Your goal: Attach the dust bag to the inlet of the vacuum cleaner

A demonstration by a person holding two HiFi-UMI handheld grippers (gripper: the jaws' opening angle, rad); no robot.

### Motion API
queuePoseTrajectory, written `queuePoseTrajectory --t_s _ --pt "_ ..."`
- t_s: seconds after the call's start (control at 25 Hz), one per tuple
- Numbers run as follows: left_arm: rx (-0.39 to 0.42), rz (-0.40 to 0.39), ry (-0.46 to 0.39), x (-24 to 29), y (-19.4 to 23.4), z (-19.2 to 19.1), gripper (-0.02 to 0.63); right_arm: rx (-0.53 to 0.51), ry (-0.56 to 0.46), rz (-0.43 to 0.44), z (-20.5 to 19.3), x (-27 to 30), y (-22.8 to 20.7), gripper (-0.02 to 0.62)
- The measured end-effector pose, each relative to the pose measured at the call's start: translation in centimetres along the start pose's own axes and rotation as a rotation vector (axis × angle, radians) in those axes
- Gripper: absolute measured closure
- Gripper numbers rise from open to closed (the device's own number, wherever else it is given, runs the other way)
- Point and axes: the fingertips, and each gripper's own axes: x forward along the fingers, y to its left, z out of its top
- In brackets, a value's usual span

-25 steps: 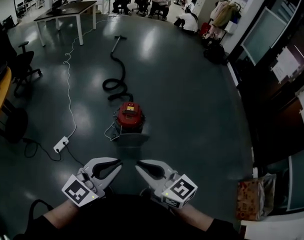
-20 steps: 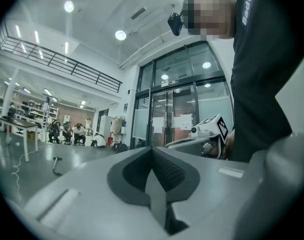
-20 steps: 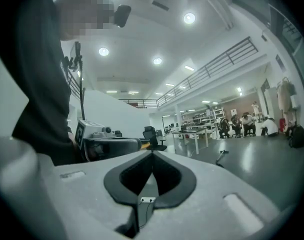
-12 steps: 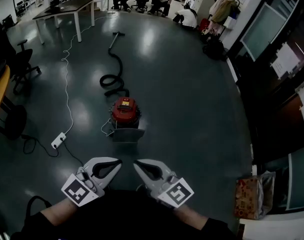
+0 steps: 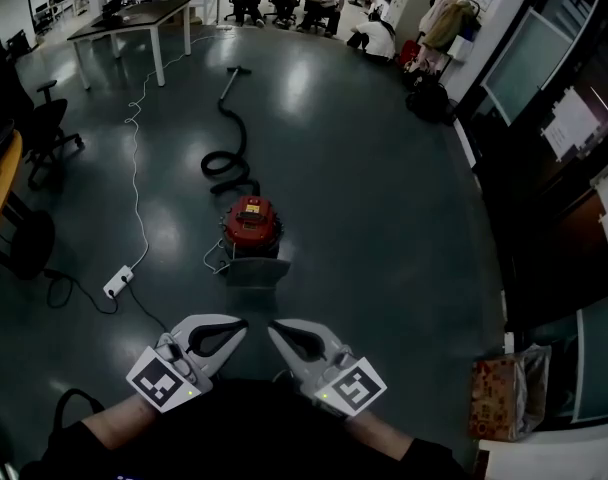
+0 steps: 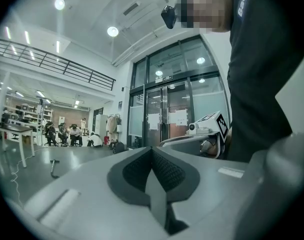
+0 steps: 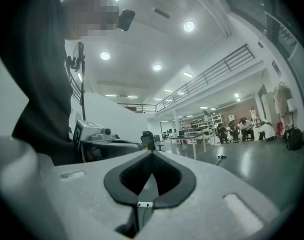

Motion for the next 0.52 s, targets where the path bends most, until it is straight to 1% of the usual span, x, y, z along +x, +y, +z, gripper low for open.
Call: queuePoseTrajectory --t_s 0.52 --pt "-0.009 0.024 0.003 -1.0 -0.3 -0.6 0.609 0.006 0.017 -0.006 -1.2 0.0 0.7 0.594"
